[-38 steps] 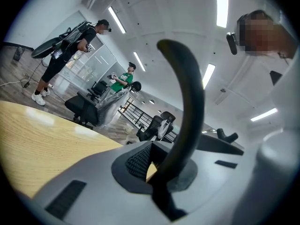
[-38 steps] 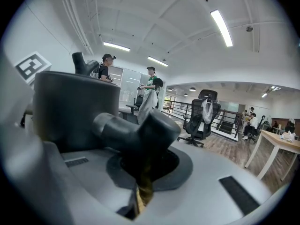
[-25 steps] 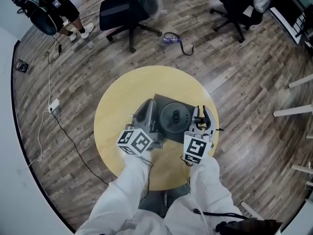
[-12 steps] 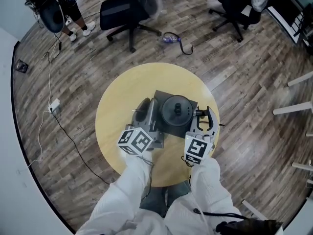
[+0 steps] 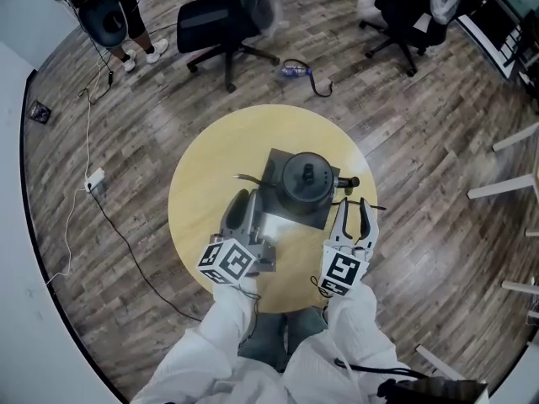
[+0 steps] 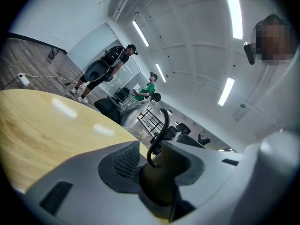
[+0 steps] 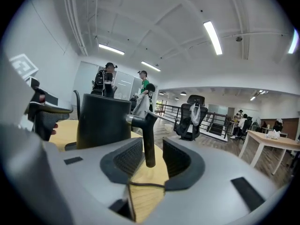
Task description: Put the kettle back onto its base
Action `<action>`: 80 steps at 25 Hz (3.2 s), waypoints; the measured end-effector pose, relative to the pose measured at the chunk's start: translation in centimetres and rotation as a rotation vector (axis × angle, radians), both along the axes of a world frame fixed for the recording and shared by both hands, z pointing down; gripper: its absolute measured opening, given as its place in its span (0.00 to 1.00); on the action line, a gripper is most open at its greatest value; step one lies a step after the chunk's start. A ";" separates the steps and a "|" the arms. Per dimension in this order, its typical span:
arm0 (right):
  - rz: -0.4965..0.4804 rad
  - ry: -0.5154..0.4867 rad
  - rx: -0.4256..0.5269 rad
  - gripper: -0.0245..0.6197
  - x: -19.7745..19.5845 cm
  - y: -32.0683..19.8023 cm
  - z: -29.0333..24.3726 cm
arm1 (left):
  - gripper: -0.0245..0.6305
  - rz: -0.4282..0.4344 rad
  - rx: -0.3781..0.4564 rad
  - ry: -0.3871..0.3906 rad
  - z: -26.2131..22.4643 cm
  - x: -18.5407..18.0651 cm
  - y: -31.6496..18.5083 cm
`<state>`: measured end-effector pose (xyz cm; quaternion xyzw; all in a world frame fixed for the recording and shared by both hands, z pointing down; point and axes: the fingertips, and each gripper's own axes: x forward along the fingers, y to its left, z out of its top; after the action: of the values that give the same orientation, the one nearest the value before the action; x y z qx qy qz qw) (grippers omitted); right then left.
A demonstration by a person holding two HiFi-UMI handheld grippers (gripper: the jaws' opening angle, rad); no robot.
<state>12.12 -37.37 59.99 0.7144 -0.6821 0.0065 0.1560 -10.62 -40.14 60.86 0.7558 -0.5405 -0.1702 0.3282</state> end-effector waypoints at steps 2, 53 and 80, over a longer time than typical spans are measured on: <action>0.005 -0.016 -0.006 0.22 -0.1 1.5 0.0 | 0.23 -0.014 -0.008 0.006 -0.2 -0.6 1.6; -0.294 -0.318 -0.138 0.06 -6.2 29.6 -9.2 | 0.04 0.173 -0.031 -0.478 -9.6 5.7 32.3; -0.280 -0.323 -0.113 0.06 -9.0 31.6 -11.0 | 0.04 0.226 0.021 -0.531 -11.6 4.4 33.7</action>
<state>3.14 -5.80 48.99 0.5927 -0.7892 0.1372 0.0839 -6.18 -6.40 49.31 0.8327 -0.5179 0.0659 0.1843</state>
